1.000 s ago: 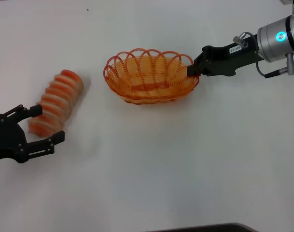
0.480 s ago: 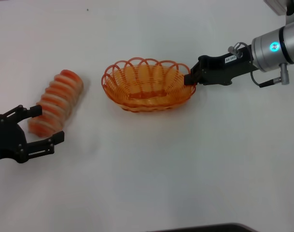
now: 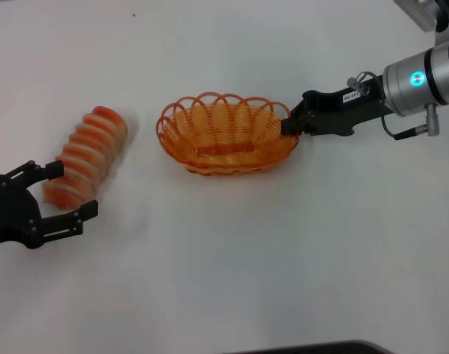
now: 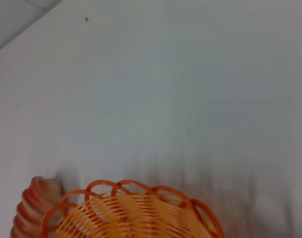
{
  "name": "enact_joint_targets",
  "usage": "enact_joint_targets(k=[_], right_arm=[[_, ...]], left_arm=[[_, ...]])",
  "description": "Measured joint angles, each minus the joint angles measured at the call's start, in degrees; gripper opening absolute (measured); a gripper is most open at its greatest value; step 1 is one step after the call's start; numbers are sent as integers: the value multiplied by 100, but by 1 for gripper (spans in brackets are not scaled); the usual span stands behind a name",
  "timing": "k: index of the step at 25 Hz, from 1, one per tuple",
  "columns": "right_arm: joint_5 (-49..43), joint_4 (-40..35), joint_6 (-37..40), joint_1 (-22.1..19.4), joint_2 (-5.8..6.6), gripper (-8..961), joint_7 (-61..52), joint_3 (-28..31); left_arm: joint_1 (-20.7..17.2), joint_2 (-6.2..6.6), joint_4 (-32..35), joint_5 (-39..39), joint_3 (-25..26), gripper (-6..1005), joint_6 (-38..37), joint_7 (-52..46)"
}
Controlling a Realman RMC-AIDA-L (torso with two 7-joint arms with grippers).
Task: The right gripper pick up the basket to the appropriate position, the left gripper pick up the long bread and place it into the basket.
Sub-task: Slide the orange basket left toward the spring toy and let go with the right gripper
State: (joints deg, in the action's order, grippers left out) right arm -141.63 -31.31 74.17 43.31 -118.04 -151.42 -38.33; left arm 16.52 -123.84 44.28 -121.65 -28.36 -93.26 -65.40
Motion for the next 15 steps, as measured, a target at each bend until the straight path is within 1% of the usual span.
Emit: enact_joint_targets(k=[5,9,12,15], right_arm=[[253,29,-10,-134,-11,71,125,7],[404,29,-15,-192,-86,219,321,24],[484,26,13,-217,-97,335,326,38],[617,-16,26,-338,-103,454,321,51]], left_arm=[[6,0,4,8,-3,932,3,1],[12,0,4,28,0,933,3,1],[29,2,4,28,-6,926,-18,0],[39,13,3,30,8,916,-59,-10]])
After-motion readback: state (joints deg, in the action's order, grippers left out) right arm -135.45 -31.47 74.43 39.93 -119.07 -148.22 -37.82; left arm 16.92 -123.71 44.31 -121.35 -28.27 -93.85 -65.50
